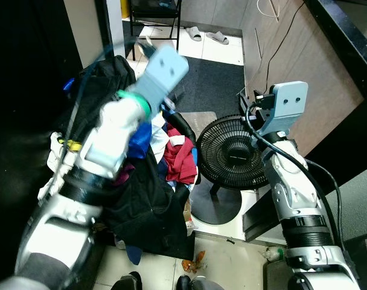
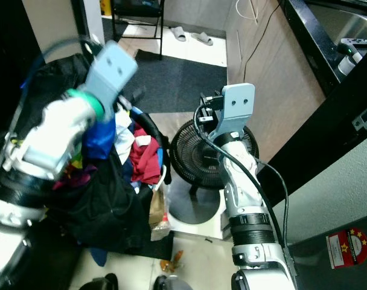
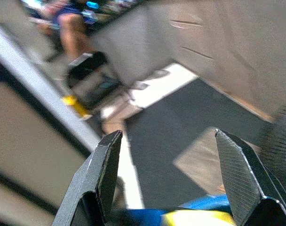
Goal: Clothes washing
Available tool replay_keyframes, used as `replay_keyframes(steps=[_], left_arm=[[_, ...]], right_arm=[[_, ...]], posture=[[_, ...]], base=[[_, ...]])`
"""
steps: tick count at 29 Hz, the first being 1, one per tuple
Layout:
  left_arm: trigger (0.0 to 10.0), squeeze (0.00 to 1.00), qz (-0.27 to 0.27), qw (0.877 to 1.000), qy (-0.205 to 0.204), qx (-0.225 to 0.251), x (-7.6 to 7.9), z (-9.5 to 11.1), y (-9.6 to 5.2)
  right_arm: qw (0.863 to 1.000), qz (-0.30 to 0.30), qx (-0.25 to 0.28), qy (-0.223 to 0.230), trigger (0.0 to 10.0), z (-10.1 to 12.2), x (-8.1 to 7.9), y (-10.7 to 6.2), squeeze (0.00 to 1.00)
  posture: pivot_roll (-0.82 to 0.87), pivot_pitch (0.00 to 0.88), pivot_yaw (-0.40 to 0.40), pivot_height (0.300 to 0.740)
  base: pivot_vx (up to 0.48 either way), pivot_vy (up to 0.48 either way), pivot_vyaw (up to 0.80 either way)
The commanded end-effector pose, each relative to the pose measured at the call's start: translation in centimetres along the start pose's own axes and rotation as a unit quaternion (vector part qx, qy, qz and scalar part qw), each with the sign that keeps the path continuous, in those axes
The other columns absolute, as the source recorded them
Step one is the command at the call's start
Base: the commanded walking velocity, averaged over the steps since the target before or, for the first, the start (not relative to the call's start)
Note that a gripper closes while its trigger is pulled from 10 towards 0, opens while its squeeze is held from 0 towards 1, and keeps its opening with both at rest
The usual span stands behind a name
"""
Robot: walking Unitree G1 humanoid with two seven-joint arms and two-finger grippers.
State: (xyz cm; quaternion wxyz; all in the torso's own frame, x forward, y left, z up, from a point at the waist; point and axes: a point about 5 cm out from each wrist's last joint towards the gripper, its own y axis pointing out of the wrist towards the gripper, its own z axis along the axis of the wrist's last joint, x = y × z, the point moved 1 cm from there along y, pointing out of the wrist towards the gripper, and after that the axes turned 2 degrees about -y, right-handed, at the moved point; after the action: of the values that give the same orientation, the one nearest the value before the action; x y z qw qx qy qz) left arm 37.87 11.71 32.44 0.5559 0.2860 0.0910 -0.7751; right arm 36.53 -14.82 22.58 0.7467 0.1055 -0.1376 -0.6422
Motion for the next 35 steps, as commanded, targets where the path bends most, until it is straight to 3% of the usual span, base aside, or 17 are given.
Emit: replay_keyframes(steps=[1, 2, 3, 4, 5, 7, 8, 11, 16, 20, 23, 24, 28, 29, 32, 33, 35], left_arm=[[10.0, 0.00, -0.012, 1.000, 0.006, 0.003, -0.3, 0.2, -0.3], [10.0, 0.00, -0.015, 1.000, 0.017, -0.001, -1.4, 0.2, -1.0], [10.0, 0.00, -0.015, 1.000, 0.017, -0.001, -1.4, 0.2, -1.0], [10.0, 0.00, -0.037, 0.999, 0.019, -0.032, -2.0, -1.5, -2.4], [10.0, 0.00, -0.037, 0.999, 0.019, -0.032, -2.0, -1.5, -2.4], [10.0, 0.00, -0.066, 0.995, 0.019, -0.069, -2.3, -3.4, -3.8], [10.0, 0.00, -0.098, 0.991, -0.008, -0.091, -1.5, -4.6, -5.1], [10.0, 0.00, -0.154, 0.968, -0.147, -0.133, 0.6, -6.0, -8.1], [10.0, 0.00, -0.158, 0.963, -0.168, -0.141, 0.7, -6.2, -8.6], [10.0, 0.00, -0.141, 0.952, -0.219, -0.163, 1.2, -7.0, -8.9], [10.0, 0.00, -0.136, 0.950, -0.224, -0.167, 1.3, -7.2, -8.9], [8.7, 0.00, -0.131, 0.949, -0.230, -0.172, 1.4, -7.5, -8.9], [8.9, 0.00, -0.124, 0.948, -0.234, -0.177, 1.4, -7.7, -8.9], [10.0, 0.00, -0.117, 0.947, -0.243, -0.176, 1.4, -7.7, -8.8], [10.0, 0.00, -0.097, 0.946, -0.258, -0.169, 1.0, -7.3, -8.4], [1.5, 0.00, -0.071, 0.948, -0.261, -0.167, 0.4, -7.2, -7.9], [1.5, 0.00, -0.053, 0.949, -0.263, -0.168, 0.0, -7.2, -7.6]], right_arm=[[1.000, -0.006, -0.002, 0.001, 10.0, -0.1, 0.3, -0.3, 0.00], [1.000, -0.007, -0.003, 0.000, 10.0, -0.1, 0.4, -0.4, 0.00], [1.000, -0.007, -0.003, 0.000, 10.0, -0.1, 0.4, -0.4, 0.00], [1.000, -0.008, -0.004, 0.000, 10.0, -0.2, 0.5, -0.5, 0.00], [1.000, -0.008, -0.004, 0.000, 10.0, -0.2, 0.5, -0.5, 0.00], [1.000, -0.009, -0.006, 0.000, 10.0, -0.3, 0.5, -0.6, 0.00], [1.000, -0.008, -0.006, 0.000, 10.0, -0.3, 0.5, -0.6, 0.00], [1.000, -0.008, -0.007, 0.000, 10.0, -0.3, 0.5, -0.7, 0.00], [1.000, -0.008, -0.009, 0.000, 10.0, -0.4, 0.5, -0.7, 0.00], [1.000, -0.003, -0.009, 0.002, 10.0, -0.4, 0.2, -0.5, 0.00], [1.000, -0.003, -0.008, 0.002, 10.0, -0.3, 0.2, -0.5, 0.00], [1.000, -0.004, -0.007, 0.002, 10.0, -0.3, 0.3, -0.5, 0.00], [1.000, -0.005, -0.007, 0.001, 10.0, -0.3, 0.4, -0.5, 0.00], [1.000, -0.006, -0.008, 0.000, 10.0, -0.3, 0.5, -0.6, 0.00], [1.000, -0.007, -0.009, -0.001, 10.0, -0.4, 0.7, -0.6, 0.00], [1.000, -0.006, -0.008, -0.001, 10.0, -0.4, 0.5, -0.5, 0.00], [1.000, -0.005, -0.007, 0.000, 10.0, -0.3, 0.4, -0.5, 0.00]], posture=[[0.04, 0.093, -0.035, 0.740], [0.04, 0.096, -0.036, 0.740], [0.04, 0.096, -0.036, 0.740], [0.05, 0.101, -0.036, 0.740], [0.05, 0.101, -0.036, 0.740], [0.05, 0.101, -0.036, 0.740], [0.05, 0.108, -0.033, 0.740], [0.06, 0.112, -0.033, 0.740], [0.06, 0.112, -0.033, 0.740], [0.06, 0.103, -0.035, 0.740], [0.06, 0.100, -0.033, 0.740], [0.06, 0.098, -0.033, 0.740], [0.06, 0.098, -0.033, 0.740], [0.06, 0.095, -0.033, 0.740], [0.06, 0.092, -0.036, 0.740], [0.05, 0.084, -0.036, 0.740], [0.05, 0.084, -0.036, 0.740]], base=[[0.000, 0.000, 0.00], [0.000, 0.000, 0.00], [0.000, 0.000, 0.00], [0.000, 0.000, 0.00], [0.000, 0.000, 0.00], [0.000, 0.000, 0.00], [0.000, 0.000, 0.00], [0.000, 0.000, 0.00], [0.000, 0.000, 0.00], [0.000, 0.000, 0.00], [0.000, 0.000, 0.00], [0.000, 0.000, 0.00], [0.000, 0.000, 0.00], [0.000, 0.000, 0.00], [0.000, 0.000, 0.00], [0.000, 0.000, 0.00], [0.000, 0.000, 0.00]])
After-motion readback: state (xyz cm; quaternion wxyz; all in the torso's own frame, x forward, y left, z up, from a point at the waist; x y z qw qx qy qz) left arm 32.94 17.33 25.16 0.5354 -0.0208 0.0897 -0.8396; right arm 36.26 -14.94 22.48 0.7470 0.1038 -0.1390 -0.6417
